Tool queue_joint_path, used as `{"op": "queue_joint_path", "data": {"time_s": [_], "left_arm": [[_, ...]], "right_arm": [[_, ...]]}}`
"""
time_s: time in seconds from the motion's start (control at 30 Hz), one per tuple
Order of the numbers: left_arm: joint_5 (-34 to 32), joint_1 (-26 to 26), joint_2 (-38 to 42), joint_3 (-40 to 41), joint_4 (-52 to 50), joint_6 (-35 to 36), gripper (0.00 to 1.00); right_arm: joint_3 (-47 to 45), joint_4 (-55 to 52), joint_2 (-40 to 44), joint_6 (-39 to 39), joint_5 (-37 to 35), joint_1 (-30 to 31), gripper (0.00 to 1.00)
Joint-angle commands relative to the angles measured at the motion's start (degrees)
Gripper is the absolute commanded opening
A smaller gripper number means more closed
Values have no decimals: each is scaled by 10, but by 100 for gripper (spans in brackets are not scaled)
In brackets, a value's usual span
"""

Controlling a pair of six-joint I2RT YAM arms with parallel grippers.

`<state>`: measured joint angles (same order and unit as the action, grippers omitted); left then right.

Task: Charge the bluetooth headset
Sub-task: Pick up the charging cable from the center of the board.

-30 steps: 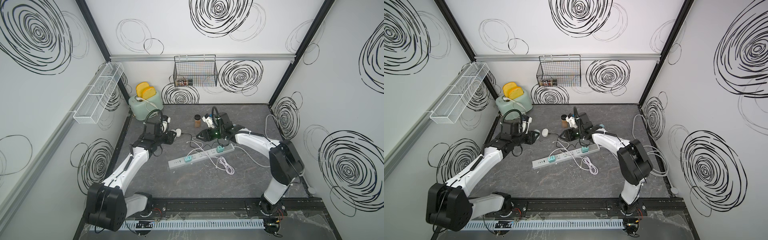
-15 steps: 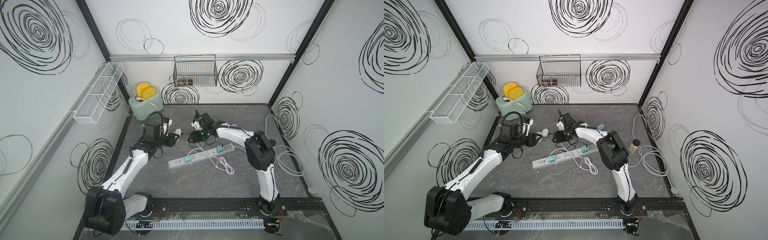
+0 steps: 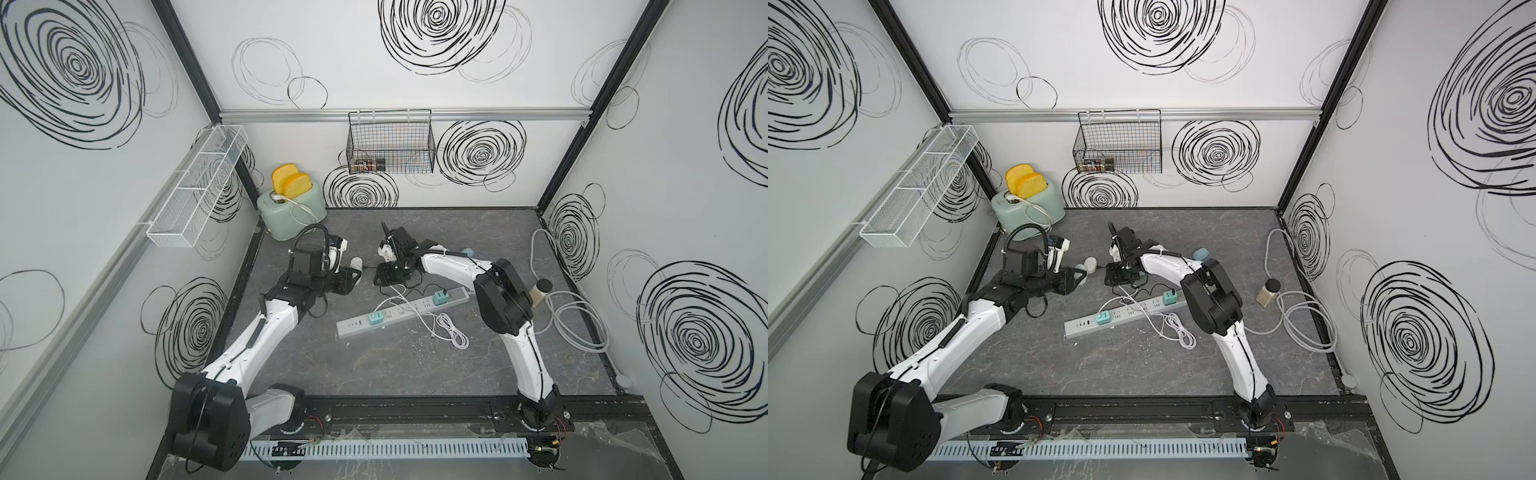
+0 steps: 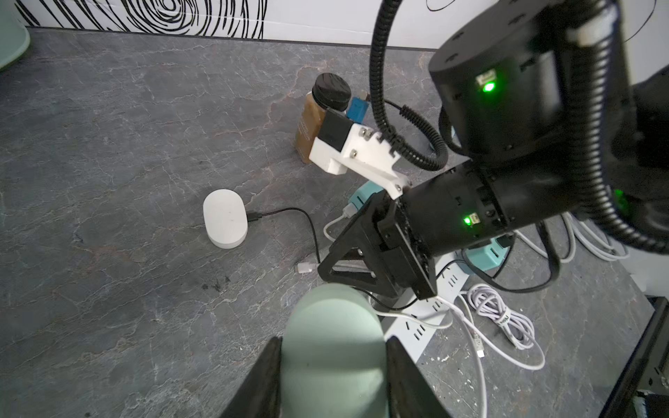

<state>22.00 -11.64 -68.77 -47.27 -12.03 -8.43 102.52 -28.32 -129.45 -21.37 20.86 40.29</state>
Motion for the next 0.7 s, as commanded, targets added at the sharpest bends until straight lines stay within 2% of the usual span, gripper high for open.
{"op": "queue_joint_path", "data": {"time_s": [0.0, 0.47, 0.53, 0.6, 0.67], "left_arm": [[9, -4, 17, 5, 22, 1, 27], [14, -11, 16, 5, 22, 3, 26], [14, -11, 16, 5, 22, 3, 26], [15, -11, 16, 5, 22, 3, 26], [14, -11, 16, 5, 22, 3, 26]], "right_arm": [[38, -32, -23, -7, -8, 7, 39], [89, -49, -75, -12, -13, 14, 31], [97, -55, -81, -12, -8, 15, 33], [99, -57, -83, -13, 3, 15, 41], [90, -53, -80, -19, 14, 15, 45]]}}
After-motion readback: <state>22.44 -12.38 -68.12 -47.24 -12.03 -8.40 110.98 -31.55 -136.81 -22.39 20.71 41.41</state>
